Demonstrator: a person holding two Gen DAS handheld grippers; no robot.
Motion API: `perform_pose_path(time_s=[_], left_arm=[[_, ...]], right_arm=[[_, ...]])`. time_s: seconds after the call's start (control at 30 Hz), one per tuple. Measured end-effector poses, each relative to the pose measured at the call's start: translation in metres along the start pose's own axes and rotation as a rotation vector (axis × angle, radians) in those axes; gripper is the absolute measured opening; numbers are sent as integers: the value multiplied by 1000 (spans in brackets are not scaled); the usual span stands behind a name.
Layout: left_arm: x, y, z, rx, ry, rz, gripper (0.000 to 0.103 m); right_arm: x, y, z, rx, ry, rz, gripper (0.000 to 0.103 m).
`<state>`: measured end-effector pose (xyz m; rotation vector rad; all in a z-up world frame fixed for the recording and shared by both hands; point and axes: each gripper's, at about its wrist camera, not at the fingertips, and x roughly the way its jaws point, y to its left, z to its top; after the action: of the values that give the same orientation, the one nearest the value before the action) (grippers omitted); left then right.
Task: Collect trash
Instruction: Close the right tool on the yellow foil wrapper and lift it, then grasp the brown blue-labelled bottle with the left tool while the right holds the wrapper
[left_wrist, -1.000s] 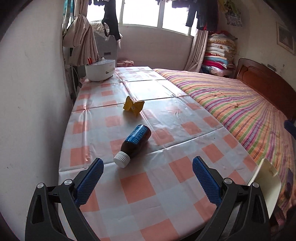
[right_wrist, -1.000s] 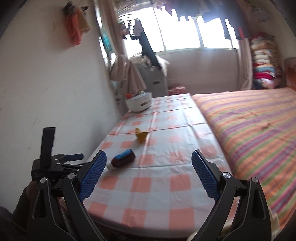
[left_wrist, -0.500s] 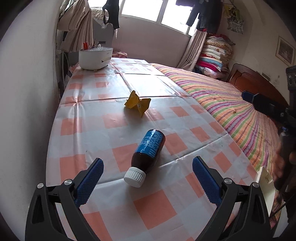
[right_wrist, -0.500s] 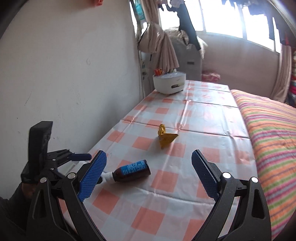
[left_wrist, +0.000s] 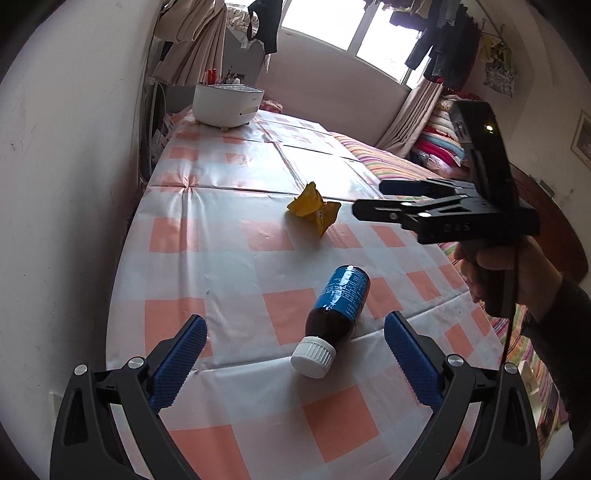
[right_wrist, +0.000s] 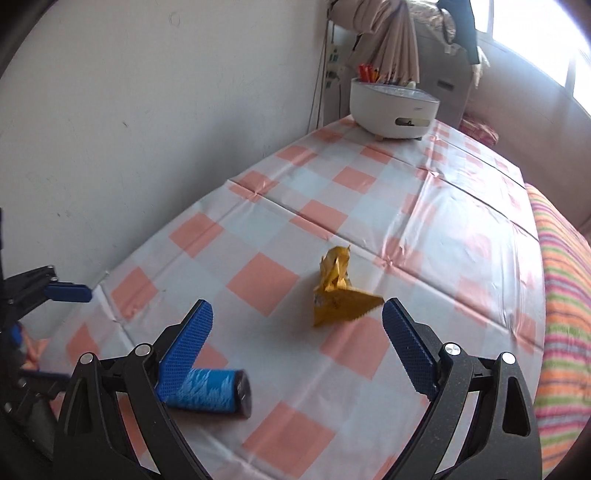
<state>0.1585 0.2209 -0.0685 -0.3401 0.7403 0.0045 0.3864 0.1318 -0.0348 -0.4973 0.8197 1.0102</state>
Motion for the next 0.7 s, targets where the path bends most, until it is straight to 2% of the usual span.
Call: perform_pose_path(time_s=[0.13,0.23,0.3,0.33,0.37,0.4,0.5,0.6,0.7], left_arm=[[3,0,1,4,6,14,94],[4,0,0,-5,14,4,94],[6,-2,0,2,22,3,94],[6,-3,0,9,25,5,94],[6,-3,-1,12,26,8,94],[7,-3,-1,16,28,9,94],[7,-3,-2,13,32,6,94],[8,-2,-2,8,40,8,94],[12,-1,-3,10,57,12,94]], right_arm=[[32,-4,18,-36,76,-19,88],[54,-6,19,-48,129,-26,79],[70,-9,16,-54,175,-33,67],[78,-10,14,-58,200,-40,65],[80,-11,14,-59,211,-43,56],[83,-12,11,-56,235,-39,38],[85,-18,6,-25,270,-55,34],[70,-22,-4,5,228,-71,31],[30,-23,-14,56,141,-69,31]])
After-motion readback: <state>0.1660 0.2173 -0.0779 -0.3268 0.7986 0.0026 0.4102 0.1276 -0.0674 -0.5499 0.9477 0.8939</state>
